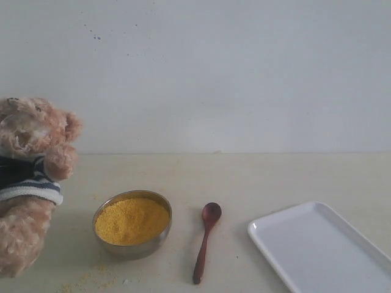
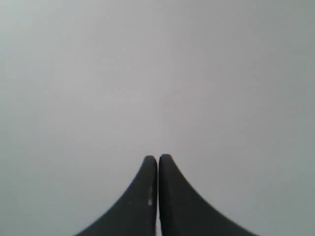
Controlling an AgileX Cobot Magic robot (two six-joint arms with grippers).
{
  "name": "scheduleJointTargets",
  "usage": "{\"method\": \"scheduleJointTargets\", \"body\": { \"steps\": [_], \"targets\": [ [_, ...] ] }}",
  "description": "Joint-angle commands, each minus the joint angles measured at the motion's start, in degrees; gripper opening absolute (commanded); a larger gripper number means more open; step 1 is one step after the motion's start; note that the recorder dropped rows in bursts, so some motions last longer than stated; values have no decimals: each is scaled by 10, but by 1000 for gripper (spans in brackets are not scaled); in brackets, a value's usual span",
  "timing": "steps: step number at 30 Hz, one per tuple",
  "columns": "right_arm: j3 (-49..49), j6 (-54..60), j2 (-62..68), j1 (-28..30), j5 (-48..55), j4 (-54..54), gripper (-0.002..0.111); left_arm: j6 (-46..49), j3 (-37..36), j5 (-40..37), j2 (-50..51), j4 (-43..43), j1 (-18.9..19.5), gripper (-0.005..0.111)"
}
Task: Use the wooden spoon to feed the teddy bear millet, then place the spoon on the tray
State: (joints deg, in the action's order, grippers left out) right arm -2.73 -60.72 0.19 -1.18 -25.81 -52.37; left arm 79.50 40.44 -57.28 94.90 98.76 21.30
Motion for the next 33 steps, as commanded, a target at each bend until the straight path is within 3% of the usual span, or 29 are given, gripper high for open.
{"method": "scheduleJointTargets", "body": {
  "steps": [1,5,7,10,13,16,18,21,23,27,33],
  "targets": [
    [-80,77,57,0,-115,11,0,-7,-2,-17,-3,12,1,4],
    [-174,256,169,0,-110,137,0,-6,-2,-32,-3,12,1,4],
    [-215,445,239,0,-72,265,0,-6,-2,-33,-3,12,1,4],
    [-253,738,335,0,54,427,0,-6,-2,-33,-3,12,1,4],
    [-260,953,410,-1,183,435,0,-6,-2,-33,-3,12,1,4],
    [-260,930,446,-1,361,330,0,-6,-2,-33,-3,12,1,4],
    [-260,905,451,0,497,319,0,-6,-2,-33,-3,12,1,4],
    [-260,888,452,0,602,325,0,-6,-2,-36,-3,12,1,4],
    [-261,848,451,0,639,292,0,-3,-2,-35,-3,12,1,4],
    [-261,913,458,-28,731,209,0,-4,-2,-38,-3,12,1,4],
    [-261,879,502,-121,687,216,0,-4,-3,-46,-3,12,1,4]
  ]
}}
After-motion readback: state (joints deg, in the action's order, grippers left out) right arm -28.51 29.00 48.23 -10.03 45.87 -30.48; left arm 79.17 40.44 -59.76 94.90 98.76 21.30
